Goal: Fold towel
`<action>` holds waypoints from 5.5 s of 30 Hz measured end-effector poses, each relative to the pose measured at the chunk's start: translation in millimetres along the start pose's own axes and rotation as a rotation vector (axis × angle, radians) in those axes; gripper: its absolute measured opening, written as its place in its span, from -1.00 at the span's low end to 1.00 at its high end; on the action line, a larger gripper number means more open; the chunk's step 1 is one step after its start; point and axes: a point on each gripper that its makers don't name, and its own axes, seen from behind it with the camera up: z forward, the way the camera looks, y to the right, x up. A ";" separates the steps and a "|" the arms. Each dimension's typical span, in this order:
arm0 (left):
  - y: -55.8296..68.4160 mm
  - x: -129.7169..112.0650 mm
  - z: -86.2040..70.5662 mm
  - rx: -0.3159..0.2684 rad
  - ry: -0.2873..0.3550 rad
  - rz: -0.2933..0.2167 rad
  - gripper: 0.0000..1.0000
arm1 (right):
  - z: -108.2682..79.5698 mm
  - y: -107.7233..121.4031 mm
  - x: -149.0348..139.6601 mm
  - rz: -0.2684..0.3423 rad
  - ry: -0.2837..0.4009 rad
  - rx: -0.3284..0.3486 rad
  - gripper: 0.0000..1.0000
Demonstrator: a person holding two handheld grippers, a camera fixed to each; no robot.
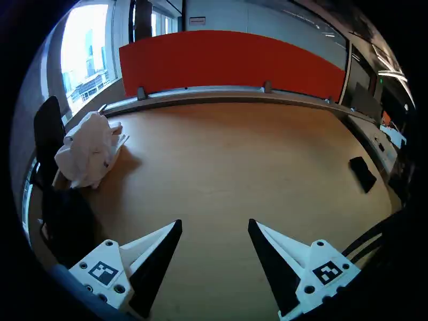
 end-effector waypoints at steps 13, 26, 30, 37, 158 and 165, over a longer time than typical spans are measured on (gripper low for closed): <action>-4.9 46.7 -2.2 0.017 0.135 -0.010 0.83 | -2.0 -30.8 46.3 0.009 0.149 0.009 1.00; -26.9 129.3 -27.0 0.065 0.460 -0.099 0.83 | 1.4 -51.4 50.0 -0.009 0.158 0.012 1.00; -30.8 147.3 -36.6 0.072 0.535 -0.115 0.83 | 1.5 -55.5 52.3 -0.011 0.159 0.001 1.00; -36.3 159.2 -41.5 0.083 0.582 -0.123 0.83 | -1.7 -69.2 61.0 -0.010 0.187 0.004 1.00; -75.4 35.7 36.4 0.168 0.774 -0.047 0.88 | 3.0 -87.0 8.3 -0.044 0.255 -0.030 0.99; -75.1 34.9 37.3 0.168 0.774 -0.046 0.88 | 12.0 -80.2 -13.0 -0.060 0.254 -0.042 0.99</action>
